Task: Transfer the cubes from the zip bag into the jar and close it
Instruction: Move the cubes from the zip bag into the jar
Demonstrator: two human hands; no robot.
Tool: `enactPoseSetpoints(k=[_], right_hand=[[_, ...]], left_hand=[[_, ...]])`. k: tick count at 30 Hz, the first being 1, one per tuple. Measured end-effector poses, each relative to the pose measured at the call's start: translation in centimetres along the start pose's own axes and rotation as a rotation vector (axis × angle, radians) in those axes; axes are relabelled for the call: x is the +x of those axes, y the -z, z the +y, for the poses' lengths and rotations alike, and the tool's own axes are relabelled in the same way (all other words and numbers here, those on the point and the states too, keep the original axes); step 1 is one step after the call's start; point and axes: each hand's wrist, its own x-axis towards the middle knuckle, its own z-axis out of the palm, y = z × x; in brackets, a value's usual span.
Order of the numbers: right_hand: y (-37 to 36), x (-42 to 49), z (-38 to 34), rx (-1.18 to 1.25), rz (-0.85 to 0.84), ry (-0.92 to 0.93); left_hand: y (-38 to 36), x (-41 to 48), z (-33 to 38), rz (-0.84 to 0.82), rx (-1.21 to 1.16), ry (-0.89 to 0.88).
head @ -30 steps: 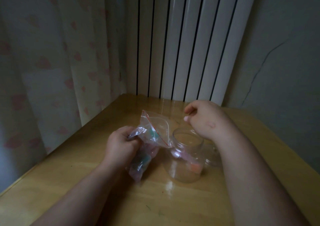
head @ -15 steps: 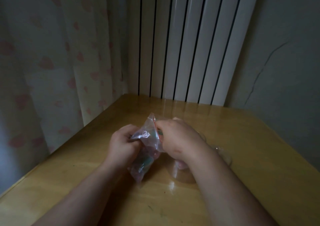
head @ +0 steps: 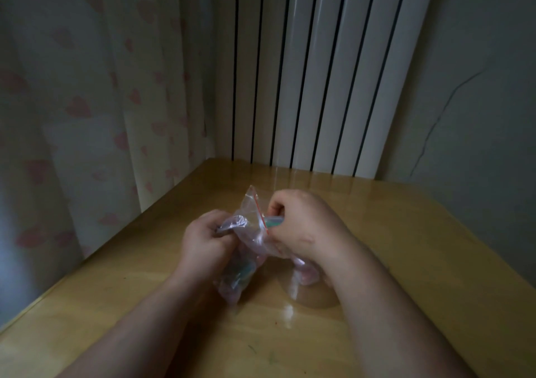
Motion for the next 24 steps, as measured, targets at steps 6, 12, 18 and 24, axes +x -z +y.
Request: enactPoseSetpoints(k=[6,12,18,24], right_hand=[[2.1,0.6,2.0,0.077,0.098,-0.084],[4.4,0.5,3.8,-0.008,0.042,-0.193],[4.6,0.3,3.7,-0.054,0.003,-0.255],[2.8,0.3,2.0,0.064,0.006,-0.068]], left_hand=[[-0.2,0.3,-0.5,0.009,-0.028,0.051],[-0.4,0.1,-0.3,0.006,-0.072,0.092],[-0.3,0.2,-0.2,0.002,-0.053,0.074],[-0.2,0.2,-0.4,-0.018,-0.065,0.073]])
